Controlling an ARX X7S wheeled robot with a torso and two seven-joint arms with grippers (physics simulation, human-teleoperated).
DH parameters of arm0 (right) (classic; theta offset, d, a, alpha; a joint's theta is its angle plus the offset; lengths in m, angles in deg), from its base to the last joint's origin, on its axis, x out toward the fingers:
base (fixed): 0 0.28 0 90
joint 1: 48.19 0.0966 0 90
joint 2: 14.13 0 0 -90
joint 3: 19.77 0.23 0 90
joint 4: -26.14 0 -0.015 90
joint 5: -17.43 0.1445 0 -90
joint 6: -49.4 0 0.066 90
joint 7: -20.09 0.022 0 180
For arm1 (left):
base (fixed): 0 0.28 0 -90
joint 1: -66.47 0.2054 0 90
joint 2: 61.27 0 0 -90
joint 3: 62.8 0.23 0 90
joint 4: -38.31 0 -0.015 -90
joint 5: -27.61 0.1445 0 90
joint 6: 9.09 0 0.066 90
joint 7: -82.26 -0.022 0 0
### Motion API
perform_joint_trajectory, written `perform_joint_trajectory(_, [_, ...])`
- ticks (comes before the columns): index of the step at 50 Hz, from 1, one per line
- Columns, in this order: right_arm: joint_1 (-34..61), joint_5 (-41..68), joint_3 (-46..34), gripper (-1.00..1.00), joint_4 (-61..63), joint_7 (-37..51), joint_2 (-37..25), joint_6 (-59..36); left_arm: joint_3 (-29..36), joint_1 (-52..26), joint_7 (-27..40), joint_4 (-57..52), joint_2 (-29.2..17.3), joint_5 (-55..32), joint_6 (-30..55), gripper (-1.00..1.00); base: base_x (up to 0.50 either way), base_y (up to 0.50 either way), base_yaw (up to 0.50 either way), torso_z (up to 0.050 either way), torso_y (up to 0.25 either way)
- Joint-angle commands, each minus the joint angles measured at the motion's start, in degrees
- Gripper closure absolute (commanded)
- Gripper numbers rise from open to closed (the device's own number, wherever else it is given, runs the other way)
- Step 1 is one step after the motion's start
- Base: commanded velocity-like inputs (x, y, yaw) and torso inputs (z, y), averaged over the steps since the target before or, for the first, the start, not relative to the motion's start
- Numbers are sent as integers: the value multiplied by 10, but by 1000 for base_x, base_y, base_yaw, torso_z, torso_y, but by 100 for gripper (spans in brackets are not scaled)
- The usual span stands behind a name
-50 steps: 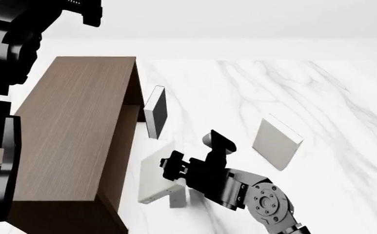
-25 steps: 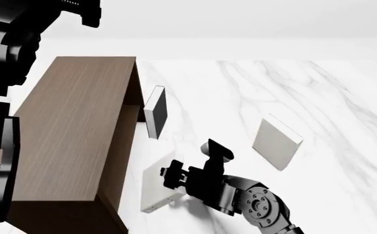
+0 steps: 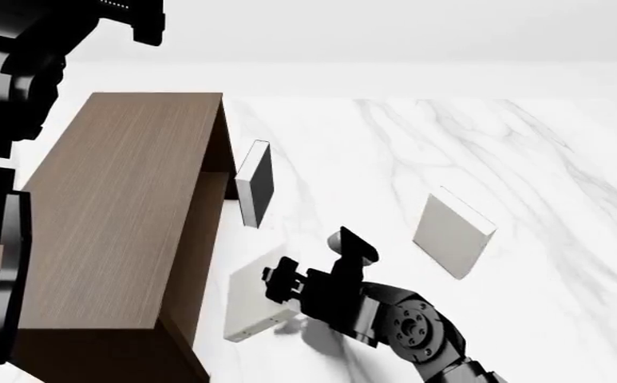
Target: Pick up the book on the right and place it under the cabinet shelf.
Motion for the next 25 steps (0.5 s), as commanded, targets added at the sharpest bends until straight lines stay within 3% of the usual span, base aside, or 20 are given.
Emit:
perform_joint_trajectory(1, [6,-17,-11,-100,-20,-16,4,3,1,-1,0,3,0,0,-2,-100,0,0,0,0,0])
perform_joint_trajectory(25, [19,-15,-34,-100,68,48,-43,-38,1,3,1,0,0,-4,-2,-100,0,0,0,0,0])
